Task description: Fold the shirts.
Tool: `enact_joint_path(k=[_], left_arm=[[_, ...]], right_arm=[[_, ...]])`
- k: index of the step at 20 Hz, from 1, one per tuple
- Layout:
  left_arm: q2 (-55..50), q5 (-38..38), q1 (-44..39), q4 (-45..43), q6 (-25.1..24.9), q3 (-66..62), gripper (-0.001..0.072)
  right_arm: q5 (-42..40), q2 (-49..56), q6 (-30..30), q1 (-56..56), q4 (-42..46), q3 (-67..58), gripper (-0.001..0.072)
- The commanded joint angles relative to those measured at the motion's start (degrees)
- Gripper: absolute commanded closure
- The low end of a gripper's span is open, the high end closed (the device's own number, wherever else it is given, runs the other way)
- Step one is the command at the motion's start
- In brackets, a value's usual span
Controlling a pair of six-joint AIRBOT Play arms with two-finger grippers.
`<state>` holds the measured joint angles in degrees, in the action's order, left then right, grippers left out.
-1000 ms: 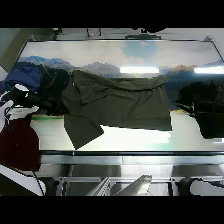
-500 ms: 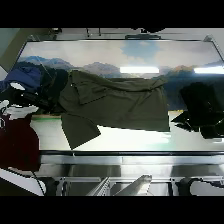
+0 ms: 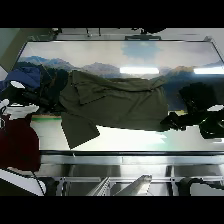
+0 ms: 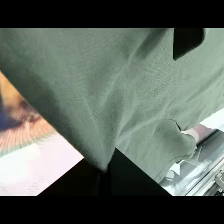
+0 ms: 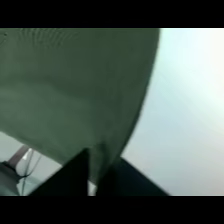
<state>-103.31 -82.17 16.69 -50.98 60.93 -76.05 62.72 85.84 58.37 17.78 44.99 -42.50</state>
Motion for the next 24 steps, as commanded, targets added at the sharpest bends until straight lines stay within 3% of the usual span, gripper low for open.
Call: enact_joint_path(k=[1,3,6,9,14,17,21,24], left_arm=[[0.02,-0.02,0.0,0.02,-0.02,-0.02,0.0699],[0.15,-1.77,0.02,1.25,-0.09,-0.33,0.0699],[2.69,-11.1,0.11,8.09,-1.66,-4.48,0.0701],[12.02,-15.82,0.13,19.43,-3.89,-9.66,0.0701],[30.69,-18.62,4.31,45.81,-6.56,-24.17,0.0678],[38.66,-18.58,12.68,60.33,-8.15,-32.0,0.068],[46.71,-18.34,29.24,61.24,-7.72,-34.73,0.0675],[50.21,-17.9,35.39,61.13,-8.66,-27.04,0.0674]], right_arm=[[-0.24,0.09,-0.02,-0.81,-0.39,0.04,0.0625],[1.2,-0.98,-1.36,-0.79,-2.91,-0.11,0.07],[6.99,-7.74,-3.58,-0.28,-9.92,-2.86,0.0699],[12.59,-21.07,-3.96,2.54,-15.28,-10.43,0.07],[4.81,-47.6,-4.63,15.67,-28.46,-26.08,0.07],[-4.2,-59.1,-5.6,21.79,-30.03,-31.65,0.07],[-13.0,-66.14,-6.54,23.78,-29.68,-32.81,0.0699],[-8.46,-62.71,-6.21,23.78,-29.86,-32.74,0.07]])
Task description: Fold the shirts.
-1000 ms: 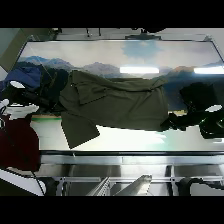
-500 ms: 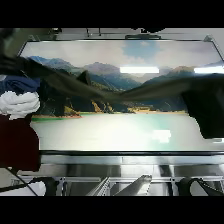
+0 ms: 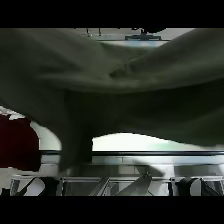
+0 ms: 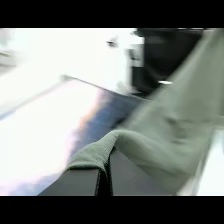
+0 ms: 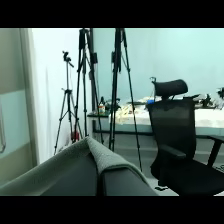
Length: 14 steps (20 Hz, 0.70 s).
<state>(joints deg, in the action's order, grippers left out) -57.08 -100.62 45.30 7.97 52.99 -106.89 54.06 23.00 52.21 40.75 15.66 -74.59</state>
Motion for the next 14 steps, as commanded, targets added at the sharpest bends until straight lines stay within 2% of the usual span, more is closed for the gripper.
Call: enact_joint_path(k=[1,4,6,8,10,12,14], left_arm=[[3.85,0.79,5.6,1.99,-1.36,7.26,0.0674],[-0.07,2.23,-6.34,-5.7,-3.43,16.15,0.0674],[-5.09,3.3,-16.74,-14.32,-4.46,20.76,0.0675],[-11.02,7.8,-24.65,-22.86,-4.57,25.03,0.0675],[-17.79,16.46,-28.96,-29.24,-4.61,28.02,0.0675],[-26.01,25.55,-30.93,-32.0,-5.66,28.94,0.0674],[-34.4,28.94,-31.32,-32.17,-6.12,26.43,0.0674]], right_arm=[[4.07,2.73,1.9,0.79,-0.79,-0.46,0.07],[15.13,11.43,2.45,-0.79,-6.47,3.63,0.0701],[15.72,16.15,2.27,-4.31,-6.51,8.98,0.07],[13.94,20.59,2.23,-7.23,-3.82,15.3,0.07],[9.44,25.31,0.81,-9.55,-2.51,21.88,0.07],[3.72,32.02,-3.85,-11.74,-2.54,27.15,0.07],[-1.55,40.85,-8.7,-14.19,-2.93,28.89,0.07]])
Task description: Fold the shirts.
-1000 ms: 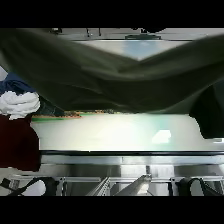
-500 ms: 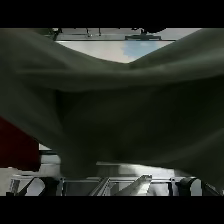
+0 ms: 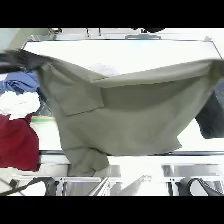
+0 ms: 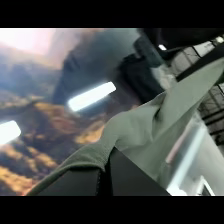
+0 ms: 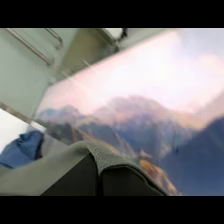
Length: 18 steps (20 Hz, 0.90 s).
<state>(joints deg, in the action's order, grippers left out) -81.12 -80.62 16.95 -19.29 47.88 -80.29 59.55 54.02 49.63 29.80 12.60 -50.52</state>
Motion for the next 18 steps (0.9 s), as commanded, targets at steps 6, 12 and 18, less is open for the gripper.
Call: enact_joint_path(k=[6,12,18], left_arm=[[-30.84,9.35,-3.34,-4.72,-0.92,-15.19,0.0675],[-40.89,8.72,-4.02,-4.81,0.22,-26.49,0.0691],[-44.83,9.35,-5.88,-5.25,-0.31,-32.48,0.0691]], right_arm=[[-7.52,40.5,-24.85,-6.32,-21.35,-2.4,0.07],[-1.62,54.29,-24.79,-6.45,-21.38,-17.7,0.07],[-1.22,54.69,-27.39,-7.21,-20.52,-19.08,0.0699]])
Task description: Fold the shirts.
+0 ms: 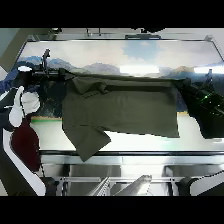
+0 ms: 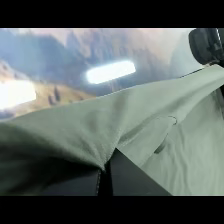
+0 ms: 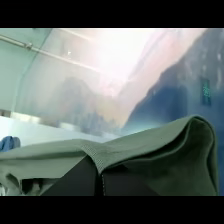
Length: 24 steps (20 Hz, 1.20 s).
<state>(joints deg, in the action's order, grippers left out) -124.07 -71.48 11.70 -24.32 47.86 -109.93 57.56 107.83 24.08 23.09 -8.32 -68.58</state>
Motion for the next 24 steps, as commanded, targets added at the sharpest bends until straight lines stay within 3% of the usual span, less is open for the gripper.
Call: enact_joint_path(k=[1,6,14,15,16,19,22,24], left_arm=[[-1.81,0.59,-0.61,-0.2,-0.28,-2.82,0.0692],[-1.81,2.38,-0.55,-5.18,2.08,-2.78,0.0693],[-1.79,4.0,-3.15,-10.54,2.62,-2.8,0.067],[-1.79,3.93,-3.15,-10.45,2.75,-2.8,0.0565],[-1.79,3.41,-3.15,-10.36,3.19,-2.8,0.0506],[-1.18,-0.44,-3.15,-10.1,4.09,-2.8,0.0506],[0.92,-3.69,-1.95,-10.49,4.13,-2.8,0.0507],[3.17,-6.03,-0.04,-13.4,6.91,-2.78,0.0507]], right_arm=[[0.61,0.87,-1.81,-0.52,1.42,-1.03,0.07],[-4.31,0.87,0.52,-0.46,12.74,-1.03,0.0699],[-4.85,0.63,0.42,-2.16,13.81,-1.77,0.0692],[-4.79,0.63,-0.39,-2.47,13.73,-2.16,0.0638],[-4.79,0.63,-0.87,-2.71,13.73,-2.69,0.0519],[-4.9,-0.07,-0.83,-2.93,14.56,-3.8,0.0507],[-7.58,-3.28,5.05,-1.97,22.86,-3.93,0.0467],[-8.68,-6.75,13.07,-0.72,34.29,-3.93,0.0466]])
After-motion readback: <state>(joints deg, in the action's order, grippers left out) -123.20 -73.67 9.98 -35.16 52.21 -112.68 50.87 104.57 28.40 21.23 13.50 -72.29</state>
